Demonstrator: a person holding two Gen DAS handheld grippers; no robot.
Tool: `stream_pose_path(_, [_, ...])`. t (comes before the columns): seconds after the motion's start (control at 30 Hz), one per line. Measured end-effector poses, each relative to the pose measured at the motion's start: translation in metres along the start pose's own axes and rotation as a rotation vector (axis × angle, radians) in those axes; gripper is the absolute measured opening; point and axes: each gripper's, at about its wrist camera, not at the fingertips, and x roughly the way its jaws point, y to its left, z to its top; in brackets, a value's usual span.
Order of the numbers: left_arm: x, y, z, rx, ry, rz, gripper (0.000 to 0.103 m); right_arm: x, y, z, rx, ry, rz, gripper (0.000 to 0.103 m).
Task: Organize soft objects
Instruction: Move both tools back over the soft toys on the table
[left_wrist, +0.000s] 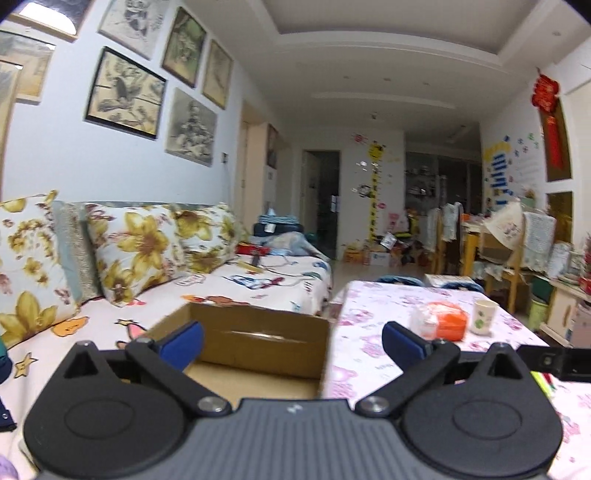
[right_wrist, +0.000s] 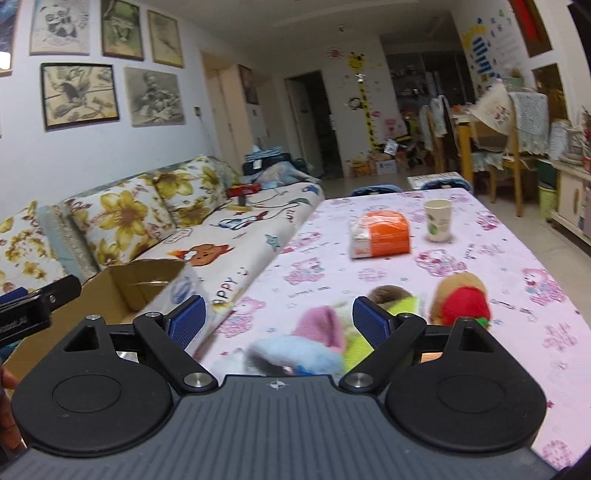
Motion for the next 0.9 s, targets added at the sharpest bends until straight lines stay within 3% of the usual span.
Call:
stream_pose_path(0.27, [0.003,-0.031,-0.008,0.044,0.048,-0.109,0.102,-0.004,-0.017,-0.004,-0.01,0.003,-0.062,0.103])
stream_pose_path(0.5, [0.003,-0.058,-0.019,0.101,0.072,-0.153,0.102,-0.005,-0.021,-0.005,-0.023,-0.01,-0.125,0.103])
stream_pose_path(0.9, [-0.004,-0.103,-0.034,0.167,0.097,-0.21,0.102,-0.021,-0.037,-0.009,0.032,-0.008,-0.156,0.103])
